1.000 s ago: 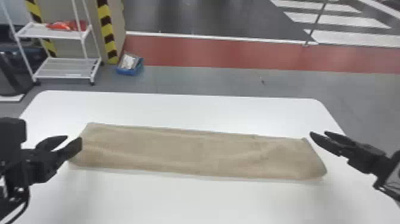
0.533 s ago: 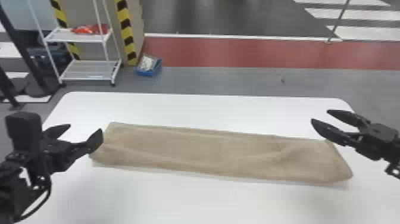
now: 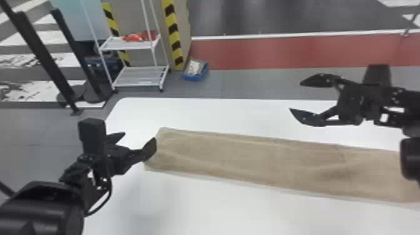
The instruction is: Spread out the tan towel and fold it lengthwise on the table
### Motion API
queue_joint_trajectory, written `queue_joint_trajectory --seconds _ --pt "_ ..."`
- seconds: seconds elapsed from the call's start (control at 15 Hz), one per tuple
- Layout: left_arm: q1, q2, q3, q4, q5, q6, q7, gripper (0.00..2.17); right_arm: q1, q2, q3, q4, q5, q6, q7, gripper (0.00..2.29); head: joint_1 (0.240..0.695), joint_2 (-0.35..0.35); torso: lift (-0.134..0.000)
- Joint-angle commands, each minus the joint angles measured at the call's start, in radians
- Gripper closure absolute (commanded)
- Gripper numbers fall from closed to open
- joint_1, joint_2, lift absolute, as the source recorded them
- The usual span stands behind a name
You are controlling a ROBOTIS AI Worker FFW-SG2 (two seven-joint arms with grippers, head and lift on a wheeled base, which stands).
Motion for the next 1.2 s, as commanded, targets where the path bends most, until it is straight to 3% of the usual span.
queue_joint_trajectory --seconds 0.0,0.2,0.27,0.6,0.73,1.13 --pt "-0.002 0.0 -0.011 0.008 -0.015 0.012 0.0 0.02 -0.125 -0.008 0.114 0.142 0.107 0.0 0.043 0.37 0.695 0.169 -0.124" --pt "-0.004 0.0 -0.023 0.008 -0.032 0.024 0.001 0.02 -0.231 -0.008 0.2 0.271 0.129 0.07 0.178 0.37 0.695 0.197 -0.124" --pt "-0.007 0.0 -0.024 0.01 -0.034 0.024 0.001 0.02 -0.259 -0.008 0.226 0.301 0.144 0.125 0.187 0.37 0.695 0.203 -0.124" --pt "-0.033 -0.003 -0.05 0.03 -0.038 0.027 0.005 0.02 -0.352 -0.016 0.307 0.446 0.19 0.187 0.187 0.39 0.695 0.197 -0.124" --pt "-0.034 -0.001 -0.05 0.03 -0.037 0.027 0.005 0.02 -0.349 -0.016 0.324 0.453 0.19 0.214 0.187 0.5 0.695 0.187 -0.124" --pt "-0.027 -0.001 -0.05 0.019 -0.028 0.031 0.005 0.02 -0.346 -0.014 0.409 0.515 0.207 0.254 0.187 0.5 0.695 0.181 -0.124"
